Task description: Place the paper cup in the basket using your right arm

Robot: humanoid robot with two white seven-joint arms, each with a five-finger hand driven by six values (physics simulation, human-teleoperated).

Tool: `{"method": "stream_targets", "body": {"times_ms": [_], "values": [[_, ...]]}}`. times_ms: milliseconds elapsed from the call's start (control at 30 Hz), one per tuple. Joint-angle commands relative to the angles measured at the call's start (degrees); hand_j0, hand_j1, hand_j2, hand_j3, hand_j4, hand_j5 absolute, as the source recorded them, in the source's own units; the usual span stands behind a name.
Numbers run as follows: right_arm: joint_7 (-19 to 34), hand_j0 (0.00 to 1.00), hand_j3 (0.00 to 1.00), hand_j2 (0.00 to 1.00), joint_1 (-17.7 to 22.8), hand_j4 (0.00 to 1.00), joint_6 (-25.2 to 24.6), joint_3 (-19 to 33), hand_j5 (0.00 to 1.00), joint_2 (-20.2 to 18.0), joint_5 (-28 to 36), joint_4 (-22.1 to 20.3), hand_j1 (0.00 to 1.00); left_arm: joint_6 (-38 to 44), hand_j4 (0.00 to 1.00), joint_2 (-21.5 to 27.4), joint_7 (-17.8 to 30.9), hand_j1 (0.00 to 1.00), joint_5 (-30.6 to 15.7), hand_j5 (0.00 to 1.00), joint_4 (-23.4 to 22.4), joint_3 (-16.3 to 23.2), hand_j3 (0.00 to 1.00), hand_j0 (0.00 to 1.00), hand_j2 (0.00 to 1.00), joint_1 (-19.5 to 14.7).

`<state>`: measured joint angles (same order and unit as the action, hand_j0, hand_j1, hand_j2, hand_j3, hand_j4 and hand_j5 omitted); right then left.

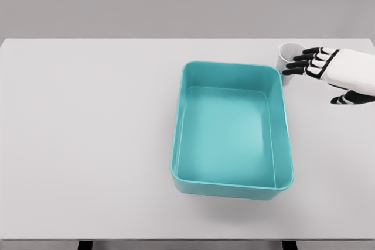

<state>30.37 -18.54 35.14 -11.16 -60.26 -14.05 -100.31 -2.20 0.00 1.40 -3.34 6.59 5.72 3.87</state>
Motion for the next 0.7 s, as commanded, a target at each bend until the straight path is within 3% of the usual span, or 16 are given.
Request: {"method": "stream_targets", "body": {"times_ms": [0, 167, 233, 300, 367, 433, 567, 667], "values": [[0.1, 1.00, 1.00, 1.00, 0.0, 1.00, -0.1, 0.3, 1.00, 0.0, 0.1, -0.1, 1.00, 0.0, 1.00, 0.0, 0.0, 1.00, 0.0, 1.00, 0.0, 0.0, 1.00, 1.00, 1.00, 0.0], [0.1, 1.00, 1.00, 1.00, -0.1, 1.00, -0.1, 1.0, 1.00, 5.1, -0.3, 1.7, 1.00, 0.0, 1.00, 0.0, 0.0, 1.00, 0.0, 1.00, 0.0, 0.0, 1.00, 1.00, 1.00, 0.0], [0.5, 1.00, 1.00, 1.00, -0.1, 1.00, -0.1, 6.2, 1.00, 8.9, 1.2, 7.4, 1.00, 0.0, 1.00, 0.0, 0.0, 1.00, 0.0, 1.00, 0.0, 0.0, 1.00, 1.00, 1.00, 0.0], [2.6, 1.00, 1.00, 1.00, -0.1, 1.00, -0.1, 6.6, 1.00, 11.3, 9.3, 14.7, 1.00, -0.1, 1.00, 0.0, 0.0, 1.00, 0.0, 1.00, 0.0, 0.0, 1.00, 1.00, 1.00, 0.0], [3.1, 1.00, 1.00, 1.00, -0.3, 1.00, -0.1, 6.5, 1.00, 11.4, 13.7, 19.9, 1.00, 0.0, 1.00, 0.0, 0.0, 1.00, 0.0, 1.00, 0.0, 0.0, 1.00, 1.00, 1.00, 0.0], [3.0, 1.00, 1.00, 1.00, -0.4, 1.00, -0.1, 6.7, 1.00, 13.9, 14.3, 22.6, 1.00, 0.0, 1.00, 0.0, 0.0, 1.00, 0.0, 1.00, 0.0, 0.0, 1.00, 1.00, 1.00, 0.0], [3.1, 1.00, 1.00, 1.00, -1.0, 1.00, -4.6, 6.6, 1.00, 19.4, 18.7, 29.0, 1.00, 0.0, 1.00, 0.0, 0.0, 1.00, 0.1, 1.00, 0.0, 0.0, 1.00, 1.00, 1.00, 0.0], [4.3, 1.00, 1.00, 1.00, -4.5, 1.00, -8.5, 6.6, 1.00, 22.5, 19.0, 34.8, 1.00, 0.0, 1.00, 0.0, 0.0, 1.00, 0.0, 1.00, 0.0, 0.0, 1.00, 1.00, 1.00, 0.0]]}}
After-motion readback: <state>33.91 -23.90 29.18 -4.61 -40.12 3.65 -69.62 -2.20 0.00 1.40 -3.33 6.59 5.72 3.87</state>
